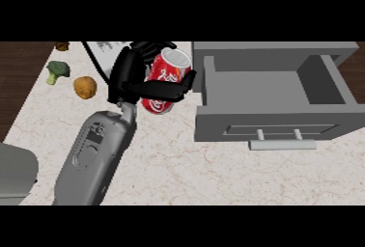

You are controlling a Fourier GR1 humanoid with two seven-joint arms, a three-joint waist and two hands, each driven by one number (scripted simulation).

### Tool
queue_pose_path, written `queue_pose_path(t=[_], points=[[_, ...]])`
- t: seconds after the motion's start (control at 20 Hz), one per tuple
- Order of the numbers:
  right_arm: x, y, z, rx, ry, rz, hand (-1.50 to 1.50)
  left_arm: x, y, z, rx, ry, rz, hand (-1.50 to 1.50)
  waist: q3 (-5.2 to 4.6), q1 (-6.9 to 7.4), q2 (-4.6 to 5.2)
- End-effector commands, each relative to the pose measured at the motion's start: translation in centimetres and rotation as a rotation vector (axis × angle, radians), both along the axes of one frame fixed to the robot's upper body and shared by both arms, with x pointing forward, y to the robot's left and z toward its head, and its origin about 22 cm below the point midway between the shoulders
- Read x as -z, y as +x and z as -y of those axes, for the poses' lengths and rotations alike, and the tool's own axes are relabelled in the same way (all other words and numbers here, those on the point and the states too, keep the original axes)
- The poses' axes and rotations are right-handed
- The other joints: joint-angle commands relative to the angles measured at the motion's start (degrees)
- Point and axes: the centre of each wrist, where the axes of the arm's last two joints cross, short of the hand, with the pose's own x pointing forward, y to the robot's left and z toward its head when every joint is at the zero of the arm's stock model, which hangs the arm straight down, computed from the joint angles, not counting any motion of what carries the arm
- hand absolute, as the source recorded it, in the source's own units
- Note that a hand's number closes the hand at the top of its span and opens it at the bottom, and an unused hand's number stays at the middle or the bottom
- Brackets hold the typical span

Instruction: Pick up the can, place it into the drawer and close the drawer

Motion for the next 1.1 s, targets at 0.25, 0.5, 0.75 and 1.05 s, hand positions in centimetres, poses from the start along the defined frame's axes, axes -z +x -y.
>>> queue_pose_path(t=[0.25, 0.5, 0.75, 1.05], points=[[-1.1, -1.7, -0.1, 0.003, -0.003, 0.003, -1.5, -5.3, 2.5, 5.1, 0.038, 0.04, 0.039, 1.5, -0.01, -0.49, 0.07], [0.3, -0.1, 0.3, -0.006, -0.005, 0.002, -1.5, -8.0, 2.9, 8.5, 0.009, 0.038, 0.032, 1.5, 0.01, -0.6, 0.14], [-1.5, 1.4, 0.0, 0.002, -0.012, -0.01, -1.5, -9.0, 4.2, 10.6, 0.011, 0.061, 0.02, 1.5, 0.01, -0.96, 0.33], [-1.6, 1.4, -0.4, -0.015, -0.004, -0.013, -1.5, -10.5, 4.1, 13.3, -0.009, 0.111, 0.006, 1.5, 0.03, -1.29, 0.27]])
